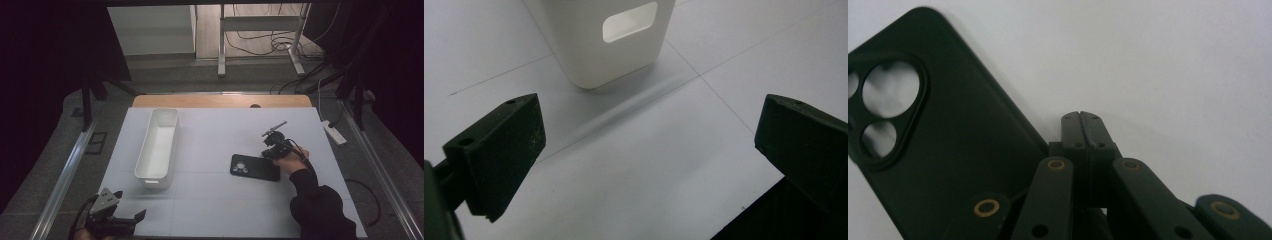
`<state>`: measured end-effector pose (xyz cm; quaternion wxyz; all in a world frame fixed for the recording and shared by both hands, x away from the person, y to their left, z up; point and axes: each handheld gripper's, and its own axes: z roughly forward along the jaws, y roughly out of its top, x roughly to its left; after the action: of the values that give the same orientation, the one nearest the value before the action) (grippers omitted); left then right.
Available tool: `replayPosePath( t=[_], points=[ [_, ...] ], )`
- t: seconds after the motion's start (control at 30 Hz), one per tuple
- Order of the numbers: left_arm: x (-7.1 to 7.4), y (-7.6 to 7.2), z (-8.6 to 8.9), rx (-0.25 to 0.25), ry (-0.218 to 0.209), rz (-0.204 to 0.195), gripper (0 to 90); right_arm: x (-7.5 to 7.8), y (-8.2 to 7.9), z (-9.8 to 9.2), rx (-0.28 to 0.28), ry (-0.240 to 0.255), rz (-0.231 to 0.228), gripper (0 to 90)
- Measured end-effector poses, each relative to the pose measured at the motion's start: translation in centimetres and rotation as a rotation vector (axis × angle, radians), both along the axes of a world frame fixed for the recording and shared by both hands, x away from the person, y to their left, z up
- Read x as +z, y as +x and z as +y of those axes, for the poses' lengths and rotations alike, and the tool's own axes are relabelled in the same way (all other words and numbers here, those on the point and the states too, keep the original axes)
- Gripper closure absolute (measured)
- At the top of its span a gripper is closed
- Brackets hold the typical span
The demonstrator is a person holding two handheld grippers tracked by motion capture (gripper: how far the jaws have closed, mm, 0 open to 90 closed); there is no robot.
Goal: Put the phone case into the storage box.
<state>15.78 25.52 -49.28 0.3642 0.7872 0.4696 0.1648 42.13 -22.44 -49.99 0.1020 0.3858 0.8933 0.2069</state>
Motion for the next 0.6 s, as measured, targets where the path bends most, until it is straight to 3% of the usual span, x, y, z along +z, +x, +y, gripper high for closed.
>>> replayPosePath(
  t=[0.6],
  points=[
    [0.0, 0.0, 0.0, -0.002, 0.0, 0.0, 0.6, 0.0, -3.4, -1.9, -0.001, 0.026, 0.008, 89.8]
  ],
)
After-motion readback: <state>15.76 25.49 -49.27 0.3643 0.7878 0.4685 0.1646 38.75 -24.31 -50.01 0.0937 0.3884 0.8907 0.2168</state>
